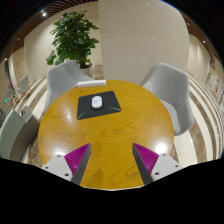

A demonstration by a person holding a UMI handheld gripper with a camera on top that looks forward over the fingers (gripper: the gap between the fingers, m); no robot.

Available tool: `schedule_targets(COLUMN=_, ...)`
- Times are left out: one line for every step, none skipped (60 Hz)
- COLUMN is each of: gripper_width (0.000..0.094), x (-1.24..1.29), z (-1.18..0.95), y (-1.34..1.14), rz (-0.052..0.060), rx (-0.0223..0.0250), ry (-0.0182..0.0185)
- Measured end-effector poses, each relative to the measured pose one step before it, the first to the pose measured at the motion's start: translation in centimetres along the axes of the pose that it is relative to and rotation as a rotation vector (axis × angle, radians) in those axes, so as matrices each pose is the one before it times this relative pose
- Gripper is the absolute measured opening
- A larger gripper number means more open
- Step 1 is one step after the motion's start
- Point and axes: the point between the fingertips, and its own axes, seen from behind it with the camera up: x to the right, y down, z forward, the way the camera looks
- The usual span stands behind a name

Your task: Arrange mouse

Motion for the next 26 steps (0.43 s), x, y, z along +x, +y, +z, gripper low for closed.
schedule_targets(gripper_width=0.0860, x=0.118, z=-0.400, y=0.419, rz=-0.0006, rx=-0.00152, ry=0.00140)
schedule_targets(gripper_width=0.0862, x=0.123, z=-0.351, y=0.361, rz=0.0007, rx=-0.00115, ry=0.00089)
schedule_targets(gripper_width=0.0862, x=0.090, z=-0.329, y=0.326, rz=0.0016, rx=0.00025, ry=0.00032)
schedule_targets(gripper_width=0.0860, x=0.201, z=-0.220, y=0.249, rz=0.0017, rx=0.00156, ry=0.00000)
schedule_targets(gripper_width=0.0862, x=0.075, z=-0.246, y=0.181, rz=0.0014, rx=0.00128, ry=-0.00004)
schedule_targets(gripper_width=0.0859, x=0.096, z=-0.249, y=0.180, rz=0.0008, rx=0.00195, ry=0.00035)
schedule_targets(gripper_width=0.0859, x=0.128, z=-0.247, y=0.131, rz=0.0002, rx=0.00198, ry=0.00123)
schedule_targets(gripper_width=0.0862, x=0.124, z=-0.234, y=0.116, rz=-0.0007, rx=0.00267, ry=0.00155)
schedule_targets(gripper_width=0.0861, x=0.147, z=-0.251, y=0.023, rz=-0.0024, rx=0.00264, ry=0.00190)
schedule_targets(gripper_width=0.0861, x=0.135, z=-0.224, y=0.050, rz=-0.0037, rx=0.00431, ry=0.00258)
schedule_targets(gripper_width=0.0861, x=0.139, z=-0.219, y=0.240, rz=-0.0039, rx=0.00731, ry=0.00310)
schedule_targets(gripper_width=0.0859, x=0.129, z=-0.222, y=0.001, rz=-0.0042, rx=0.00537, ry=0.00194)
schedule_targets(gripper_width=0.0860, x=0.131, z=-0.214, y=0.005, rz=-0.0041, rx=0.00491, ry=0.00191)
schedule_targets(gripper_width=0.0861, x=0.135, z=-0.162, y=0.023, rz=-0.0040, rx=0.00365, ry=0.00082)
schedule_targets(gripper_width=0.0859, x=0.114, z=-0.230, y=0.011, rz=-0.0045, rx=0.00334, ry=0.00146)
schedule_targets(gripper_width=0.0859, x=0.100, z=-0.220, y=0.039, rz=-0.0063, rx=0.00179, ry=0.00236)
schedule_targets(gripper_width=0.0861, x=0.148, z=-0.206, y=0.103, rz=-0.0079, rx=0.00045, ry=0.00353)
schedule_targets(gripper_width=0.0859, x=0.156, z=-0.121, y=0.113, rz=-0.0071, rx=-0.00015, ry=0.00305)
schedule_targets(gripper_width=0.0858, x=0.135, z=-0.119, y=0.110, rz=-0.0051, rx=0.00046, ry=0.00303)
schedule_targets(gripper_width=0.0862, x=0.103, z=-0.129, y=0.125, rz=-0.0033, rx=0.00114, ry=0.00303)
schedule_targets(gripper_width=0.0860, x=0.098, z=-0.056, y=0.185, rz=-0.0033, rx=0.00210, ry=0.00445)
schedule_targets(gripper_width=0.0860, x=0.141, z=-0.146, y=0.081, rz=-0.0009, rx=0.00173, ry=0.00355)
schedule_targets(gripper_width=0.0862, x=0.100, z=-0.079, y=0.040, rz=-0.0003, rx=0.00146, ry=0.00278)
schedule_targets(gripper_width=0.0860, x=0.126, z=-0.104, y=0.016, rz=-0.0001, rx=0.00140, ry=0.00221)
schedule_targets(gripper_width=0.0859, x=0.086, z=-0.124, y=0.009, rz=0.0005, rx=0.00081, ry=0.00137)
schedule_targets(gripper_width=0.0861, x=0.069, z=-0.110, y=-0.007, rz=0.0010, rx=0.00062, ry=0.00099)
